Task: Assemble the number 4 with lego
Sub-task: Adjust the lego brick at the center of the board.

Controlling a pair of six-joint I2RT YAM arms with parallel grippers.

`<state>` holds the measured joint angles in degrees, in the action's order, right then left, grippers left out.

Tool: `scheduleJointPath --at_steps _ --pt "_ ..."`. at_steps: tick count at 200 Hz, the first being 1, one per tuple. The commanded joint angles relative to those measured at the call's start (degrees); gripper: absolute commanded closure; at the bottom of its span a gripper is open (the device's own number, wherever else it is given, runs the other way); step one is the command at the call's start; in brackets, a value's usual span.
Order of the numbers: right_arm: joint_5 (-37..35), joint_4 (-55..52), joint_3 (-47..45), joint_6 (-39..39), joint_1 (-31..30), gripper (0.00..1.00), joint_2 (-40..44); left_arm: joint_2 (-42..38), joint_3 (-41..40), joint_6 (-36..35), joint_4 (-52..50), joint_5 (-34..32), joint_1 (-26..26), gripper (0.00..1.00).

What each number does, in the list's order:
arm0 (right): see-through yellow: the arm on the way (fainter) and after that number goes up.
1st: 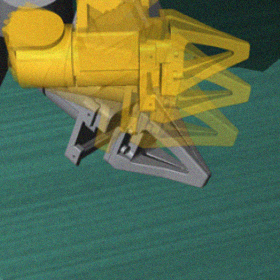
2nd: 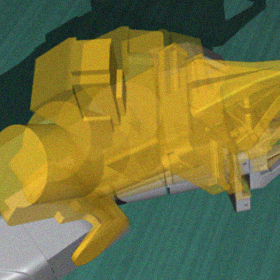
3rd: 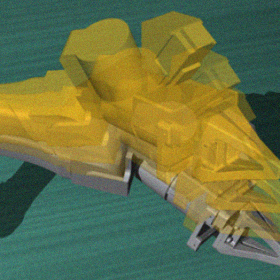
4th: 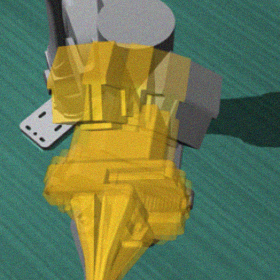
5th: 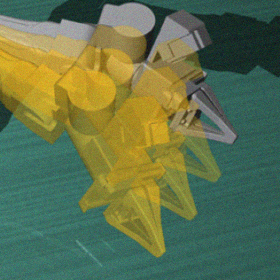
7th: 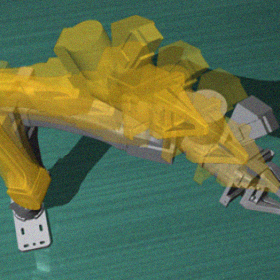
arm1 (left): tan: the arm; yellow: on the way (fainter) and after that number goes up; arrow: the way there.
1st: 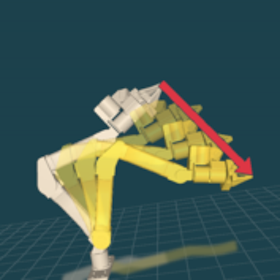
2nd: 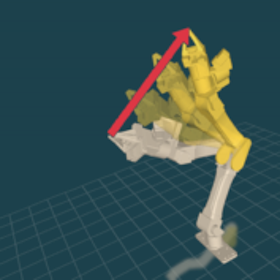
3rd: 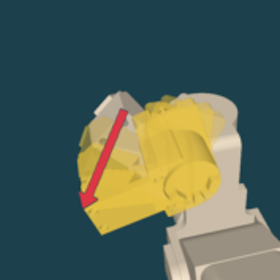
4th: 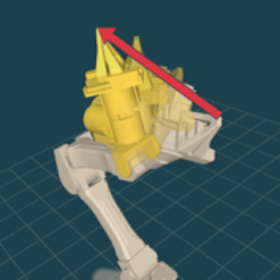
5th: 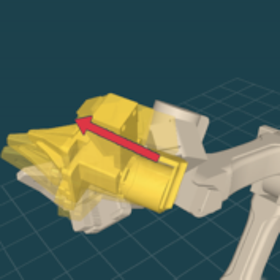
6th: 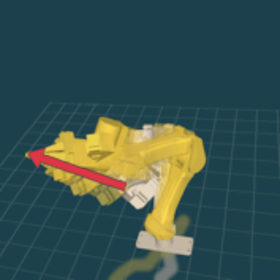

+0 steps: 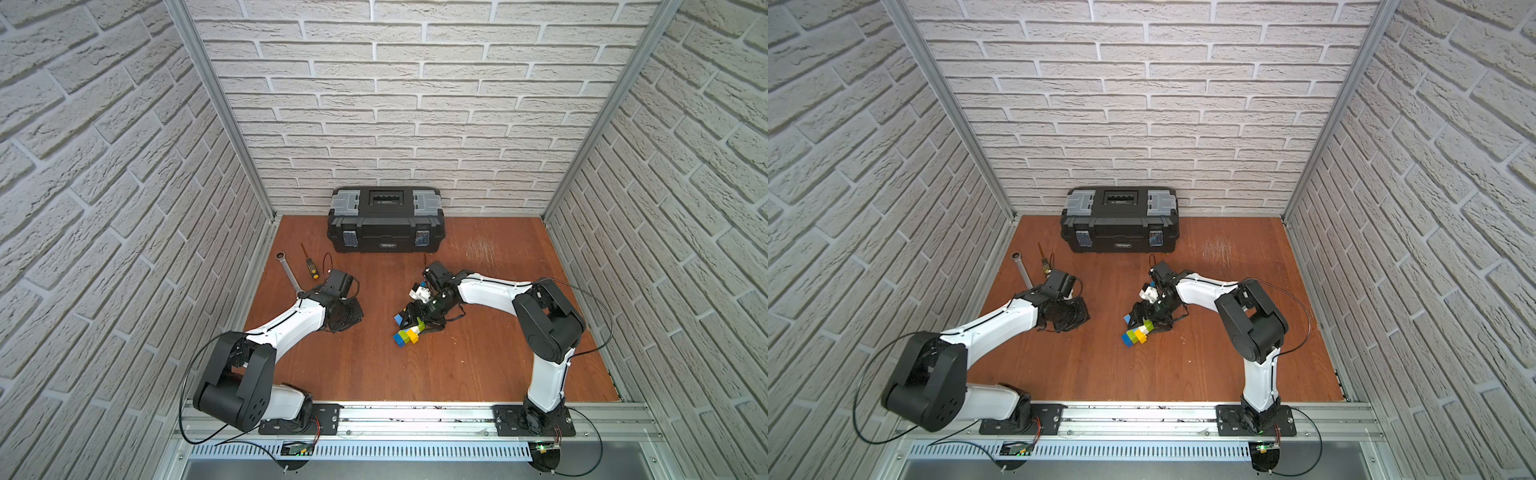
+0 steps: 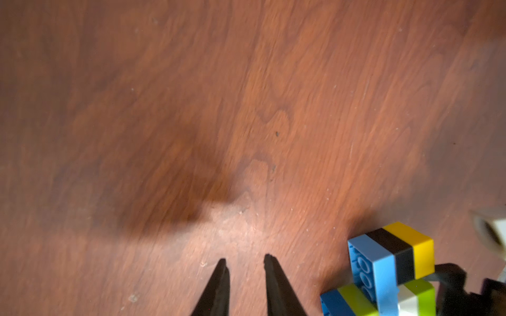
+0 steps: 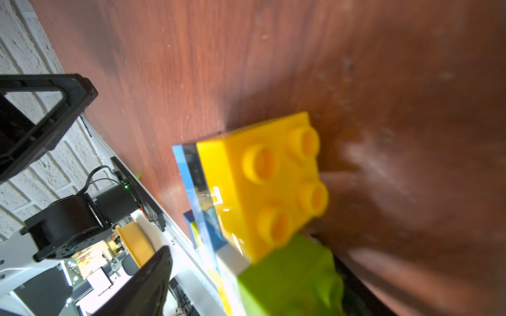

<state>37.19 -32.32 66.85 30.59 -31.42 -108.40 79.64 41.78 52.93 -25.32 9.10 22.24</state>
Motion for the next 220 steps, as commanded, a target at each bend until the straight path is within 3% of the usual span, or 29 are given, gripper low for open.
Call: scheduleJointPath --at_steps 1,37,63,88,150,220 --pt "-5.2 -3.7 -1.2 -2.1 1.1 0.15 3.5 1.7 1.8 -0.8 1.4 0.2 0.7 0.74" --pt "-19.0 -8.9 -4.0 -0.9 -1.3 0.12 11.6 5.0 5.6 -1.5 2.0 0.3 1.1 0.75" --pt "-30.6 -11.6 -5.3 3.3 -9.0 0.11 15.2 8.9 9.0 -1.1 3.4 0.8 2.0 0.77" --pt "-38.3 -13.3 -3.4 7.3 -15.8 0.12 12.5 13.0 12.7 -0.9 4.2 1.3 3.7 0.78" --pt "-43.1 -15.3 2.2 8.9 -19.6 0.15 5.4 21.0 17.9 -0.4 7.4 0.7 6.3 0.81" --pt "-43.9 -15.2 -0.4 7.3 -15.2 0.15 7.6 22.3 15.8 0.3 8.8 -0.2 10.3 0.83"
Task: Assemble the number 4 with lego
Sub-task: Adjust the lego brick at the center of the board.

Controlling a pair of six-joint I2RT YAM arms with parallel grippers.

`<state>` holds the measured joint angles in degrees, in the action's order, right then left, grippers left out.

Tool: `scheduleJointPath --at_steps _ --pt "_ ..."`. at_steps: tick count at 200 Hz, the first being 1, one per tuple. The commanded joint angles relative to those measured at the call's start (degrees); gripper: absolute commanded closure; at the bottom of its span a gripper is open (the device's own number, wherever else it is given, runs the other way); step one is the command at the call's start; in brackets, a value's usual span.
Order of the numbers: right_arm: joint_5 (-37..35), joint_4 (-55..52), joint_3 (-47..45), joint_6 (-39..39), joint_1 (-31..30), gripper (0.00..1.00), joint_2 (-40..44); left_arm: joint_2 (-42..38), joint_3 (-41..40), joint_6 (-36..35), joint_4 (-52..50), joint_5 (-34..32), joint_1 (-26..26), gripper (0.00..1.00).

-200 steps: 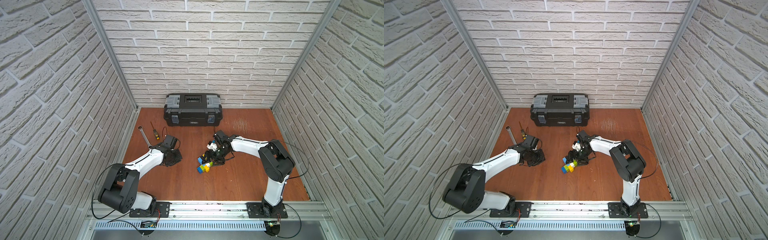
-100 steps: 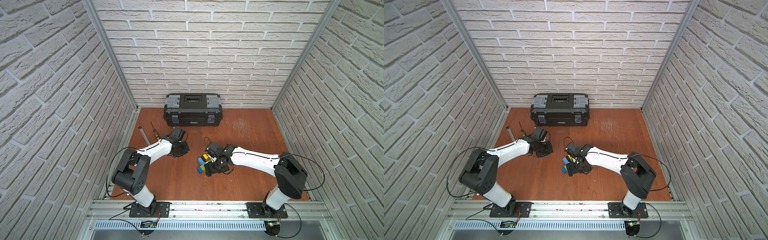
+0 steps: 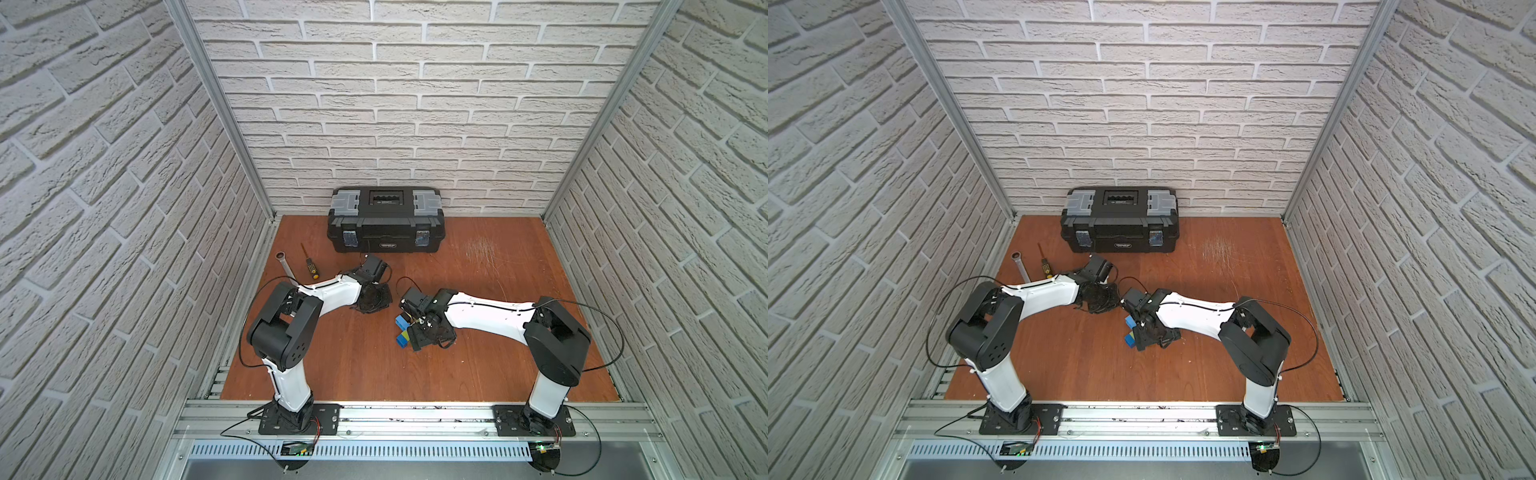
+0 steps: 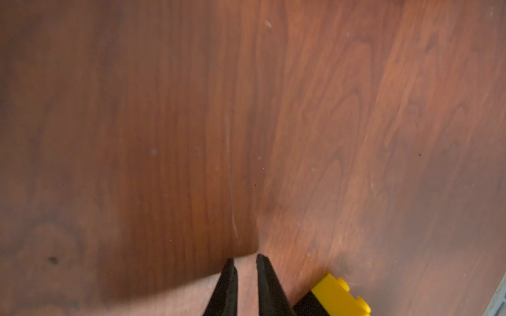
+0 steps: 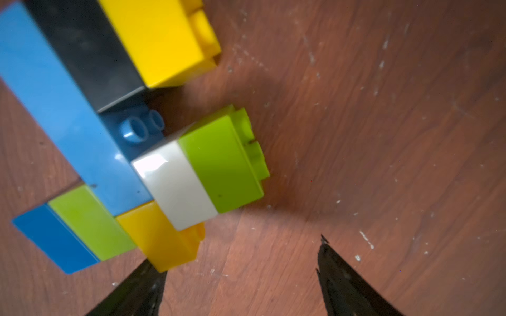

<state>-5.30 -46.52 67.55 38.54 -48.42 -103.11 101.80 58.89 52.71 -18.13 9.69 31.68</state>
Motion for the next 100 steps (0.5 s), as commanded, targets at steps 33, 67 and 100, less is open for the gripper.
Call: scheduleJointPath --at_steps 33,67,100 --pt "-1.8 -1.4 -1.6 -2.3 4.6 0.17 2.6 -1.1 -4.6 1.6 2.7 -1.2 1.8 0.84" --pt "-1.7 -1.8 -1.0 -3.6 6.0 0.17 2.6 -3.2 -8.3 3.8 4.3 -1.3 3.0 0.86" --pt "-2.2 -2.0 -0.6 -3.7 6.8 0.17 2.0 -5.0 -10.2 5.2 4.7 -1.5 4.9 0.87"
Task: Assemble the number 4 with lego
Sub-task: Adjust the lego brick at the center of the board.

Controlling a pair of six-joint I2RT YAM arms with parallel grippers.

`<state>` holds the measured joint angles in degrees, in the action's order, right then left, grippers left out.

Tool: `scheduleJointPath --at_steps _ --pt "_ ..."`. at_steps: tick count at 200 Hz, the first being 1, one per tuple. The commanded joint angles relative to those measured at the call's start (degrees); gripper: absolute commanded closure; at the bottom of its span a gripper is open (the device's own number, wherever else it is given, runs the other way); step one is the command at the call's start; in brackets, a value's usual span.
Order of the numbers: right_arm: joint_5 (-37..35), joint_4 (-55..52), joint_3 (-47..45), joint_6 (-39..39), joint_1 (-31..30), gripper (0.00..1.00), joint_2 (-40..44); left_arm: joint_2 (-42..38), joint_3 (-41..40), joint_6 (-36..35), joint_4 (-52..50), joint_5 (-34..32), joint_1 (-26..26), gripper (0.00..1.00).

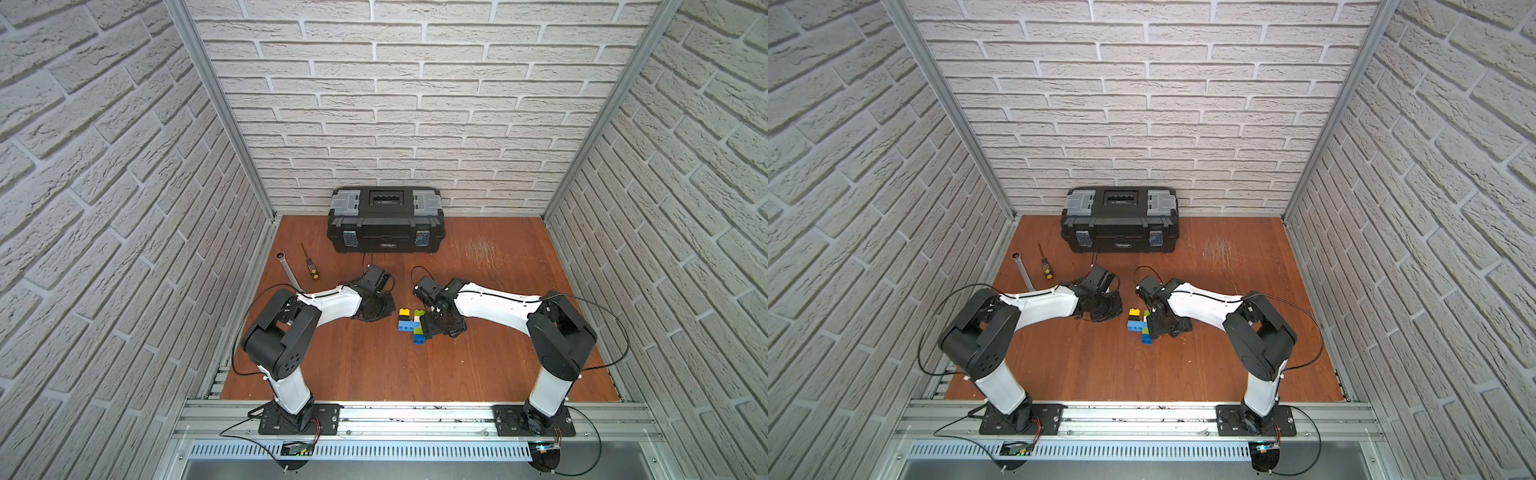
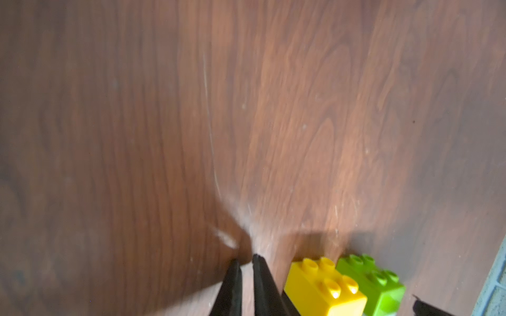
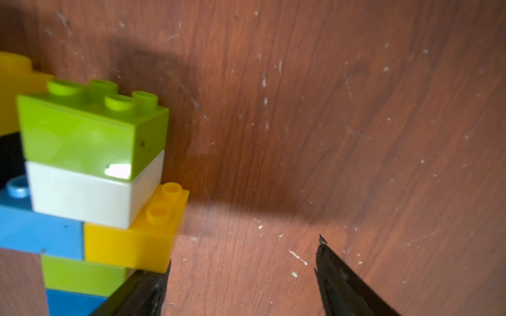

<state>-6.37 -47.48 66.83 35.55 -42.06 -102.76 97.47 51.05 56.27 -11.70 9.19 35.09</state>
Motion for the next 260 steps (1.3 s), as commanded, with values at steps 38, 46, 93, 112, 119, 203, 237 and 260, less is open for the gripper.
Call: scheduleJointPath --at_steps 38,46,93,112,119,203,237,260 --pt "0.0 -1.9 -0.1 -1.2 0.4 0.19 3.1 -0.9 -2.8 2.2 -1.9 -1.4 2.2 0.87" --pt "-0.3 -2.5 -0.4 -1.3 0.2 0.19 4.2 -1.0 -2.9 2.2 -2.0 -1.5 2.2 0.87" --pt "-6.7 -7.4 -0.8 -0.1 -0.1 0.19 16.1 -1.7 -3.0 3.0 -2.9 -1.9 3.4 0.87" --pt "-12.5 -9.4 0.0 0.8 -0.1 0.19 21.2 -1.9 -3.0 3.6 -3.1 -2.2 4.6 0.87" --pt "-14.4 -9.3 -0.1 0.9 -0.1 0.19 23.6 -2.0 -2.9 3.9 -3.3 -2.3 5.0 0.87" --pt "-32.3 -2.9 -6.4 3.0 0.5 0.15 43.3 -4.2 -2.7 4.9 -5.8 -4.0 6.3 0.87" --pt "-38.4 5.7 -12.7 0.0 0.4 0.13 50.1 -4.2 -2.0 4.1 -6.4 -3.7 6.5 0.87" --pt "-38.8 9.5 -14.9 -5.3 0.5 0.18 50.6 -3.6 -1.5 4.1 -6.2 -3.3 7.0 0.87"
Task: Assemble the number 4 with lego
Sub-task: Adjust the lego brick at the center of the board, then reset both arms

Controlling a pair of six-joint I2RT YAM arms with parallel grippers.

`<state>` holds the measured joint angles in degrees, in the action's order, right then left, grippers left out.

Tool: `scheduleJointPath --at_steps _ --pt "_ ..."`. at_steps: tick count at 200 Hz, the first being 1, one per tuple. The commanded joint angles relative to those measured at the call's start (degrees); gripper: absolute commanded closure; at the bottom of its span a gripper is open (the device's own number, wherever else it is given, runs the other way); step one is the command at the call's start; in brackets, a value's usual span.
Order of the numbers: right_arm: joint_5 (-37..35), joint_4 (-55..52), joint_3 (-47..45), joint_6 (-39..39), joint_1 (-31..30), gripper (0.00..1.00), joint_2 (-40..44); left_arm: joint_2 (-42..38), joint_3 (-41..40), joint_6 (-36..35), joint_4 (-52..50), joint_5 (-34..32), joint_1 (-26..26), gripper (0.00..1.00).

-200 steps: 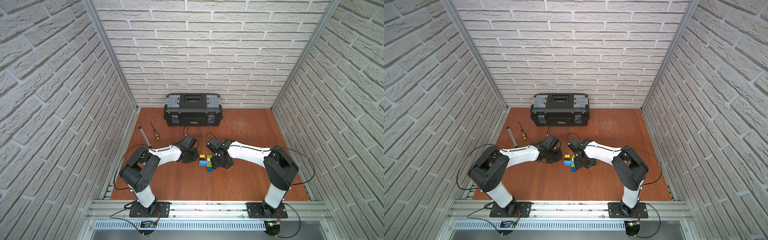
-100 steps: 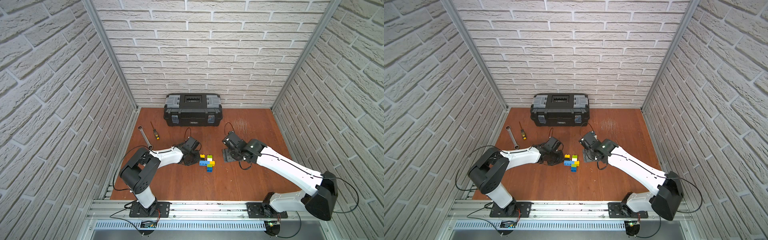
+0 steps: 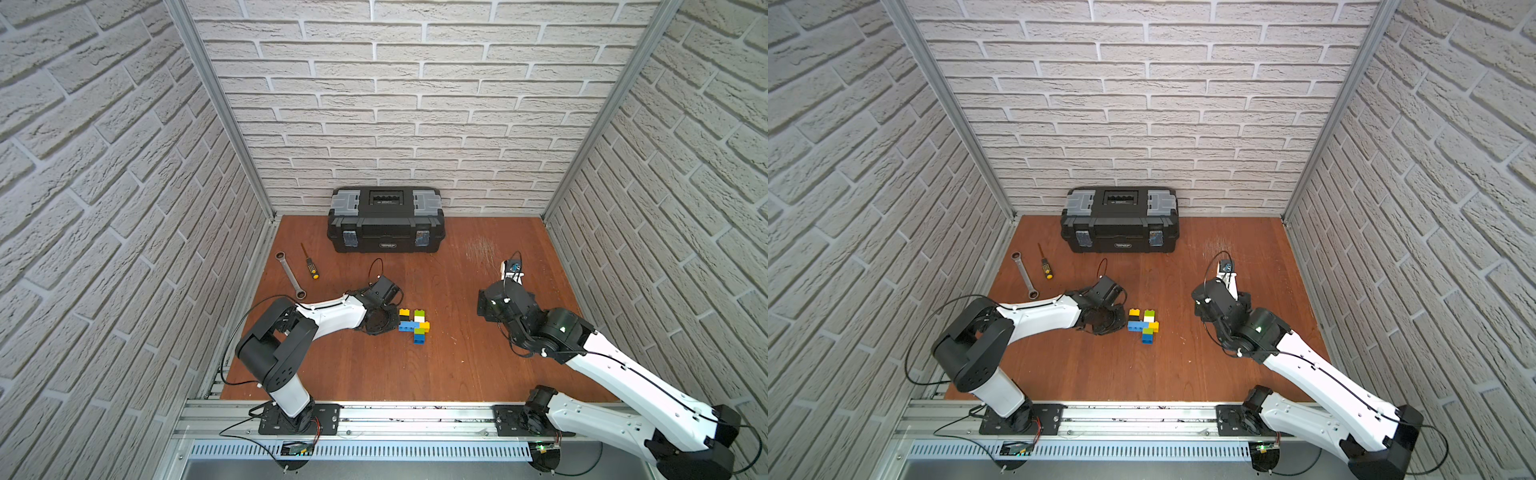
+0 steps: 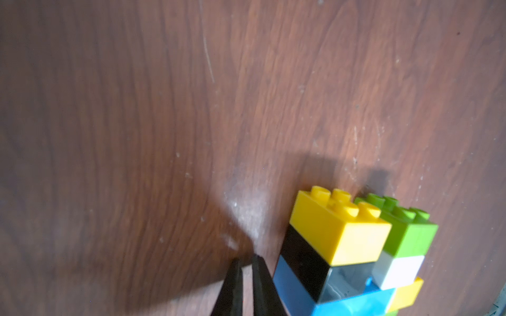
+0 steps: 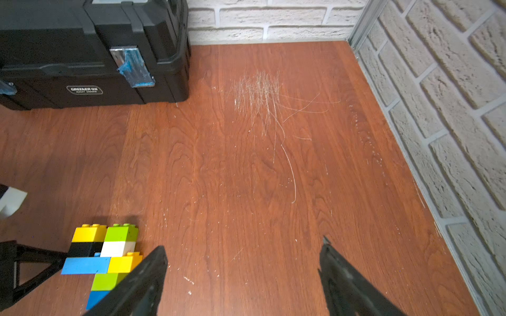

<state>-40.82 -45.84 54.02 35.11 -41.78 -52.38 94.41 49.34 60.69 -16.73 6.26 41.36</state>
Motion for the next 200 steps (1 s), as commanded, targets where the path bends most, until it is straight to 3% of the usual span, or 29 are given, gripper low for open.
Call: scheduleJointPath --at_steps 1,10,27,56,83,100,126,154,179,200 --pt "-4.3 7.9 -2.2 -4.9 0.3 0.19 0.2 -0.5 0.3 -0.3 -1.2 -0.4 0.7 0.87" --pt "-4.4 11.0 -5.0 -7.7 0.2 0.28 -0.2 -0.4 0.6 -0.3 -1.0 -0.3 1.1 0.87" --pt "-4.3 15.3 -8.2 -11.3 1.1 0.28 -1.6 -0.1 1.6 -0.5 -1.1 -0.2 1.7 0.87" --pt "6.7 11.7 -6.4 -8.7 9.8 0.28 -7.6 -1.4 3.2 -1.3 -4.6 -1.5 2.0 0.88" --pt "7.7 15.0 -8.8 -11.3 17.0 0.25 -7.5 -8.5 7.1 -5.3 -16.4 -9.9 0.6 0.85" --pt "6.2 18.1 -12.1 -10.4 25.6 0.23 -5.1 -16.2 11.4 -9.9 -24.1 -18.6 -1.9 0.75" --pt "0.8 28.7 -20.4 -12.7 35.8 0.19 -1.2 -27.2 15.0 -16.9 -25.8 -29.0 -12.1 0.49" --pt "0.0 38.6 -24.8 -14.6 41.3 0.19 -3.6 -35.1 7.5 -29.2 -10.0 -33.2 -25.1 0.32" --pt "0.2 52.9 -29.6 -16.3 44.2 0.19 -10.8 -34.0 -3.7 -34.5 6.7 -40.1 -33.9 0.27" --pt "4.2 57.7 -27.9 -20.1 44.4 0.21 -16.7 -28.0 -8.7 -31.0 13.9 -41.7 -42.0 0.21"
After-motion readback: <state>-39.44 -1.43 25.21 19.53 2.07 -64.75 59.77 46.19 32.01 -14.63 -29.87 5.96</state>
